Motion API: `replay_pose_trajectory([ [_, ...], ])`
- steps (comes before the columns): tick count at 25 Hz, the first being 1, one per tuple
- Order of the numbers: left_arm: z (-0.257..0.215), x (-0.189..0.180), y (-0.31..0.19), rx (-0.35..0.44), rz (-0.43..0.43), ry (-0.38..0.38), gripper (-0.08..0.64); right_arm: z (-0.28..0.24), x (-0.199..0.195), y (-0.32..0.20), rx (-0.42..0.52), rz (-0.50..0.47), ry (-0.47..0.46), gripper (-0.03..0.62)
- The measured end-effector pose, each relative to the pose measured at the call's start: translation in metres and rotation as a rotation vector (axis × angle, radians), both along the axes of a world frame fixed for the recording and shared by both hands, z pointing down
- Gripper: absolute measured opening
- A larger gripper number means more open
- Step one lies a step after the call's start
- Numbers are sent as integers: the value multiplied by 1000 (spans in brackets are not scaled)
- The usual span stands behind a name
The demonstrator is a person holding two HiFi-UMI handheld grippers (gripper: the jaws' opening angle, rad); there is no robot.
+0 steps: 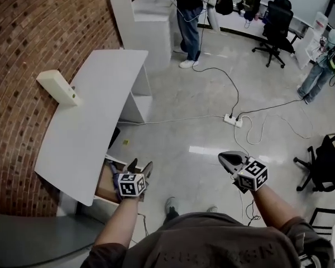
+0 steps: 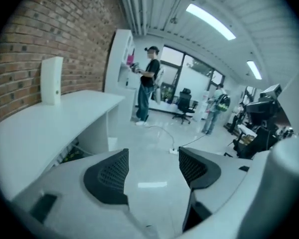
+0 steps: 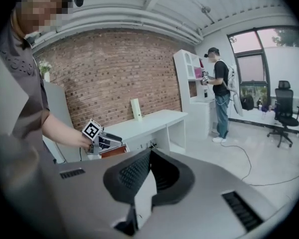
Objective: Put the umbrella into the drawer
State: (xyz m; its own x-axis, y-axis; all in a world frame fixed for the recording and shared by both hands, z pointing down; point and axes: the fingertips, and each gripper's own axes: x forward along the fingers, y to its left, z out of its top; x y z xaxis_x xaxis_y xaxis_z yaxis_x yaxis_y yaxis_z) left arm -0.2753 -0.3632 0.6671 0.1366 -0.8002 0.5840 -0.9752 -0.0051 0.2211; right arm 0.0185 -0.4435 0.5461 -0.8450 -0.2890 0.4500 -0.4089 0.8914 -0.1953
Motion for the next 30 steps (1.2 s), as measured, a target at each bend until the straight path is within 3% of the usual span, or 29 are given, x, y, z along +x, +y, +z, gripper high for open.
replay_pose_trajectory([
  [6, -110, 110, -64, 208, 253, 53, 268, -41, 64, -18, 71, 86, -21, -8],
  [11, -171, 195, -79, 323, 444, 100, 215, -79, 117, -21, 142, 132, -47, -8],
  [16, -235, 263, -89, 457, 597, 200, 143, -121, 167, -26, 187, 216, -92, -8],
  [24, -302, 318, -81, 631, 727, 193, 8, -171, 205, -27, 235, 287, -153, -8],
  [27, -306, 332, -71, 647, 789, 179, 6, -178, 210, -27, 254, 289, -161, -8],
  [30, -302, 336, -67, 634, 792, 168, 6, -178, 216, -28, 251, 293, -169, -8],
])
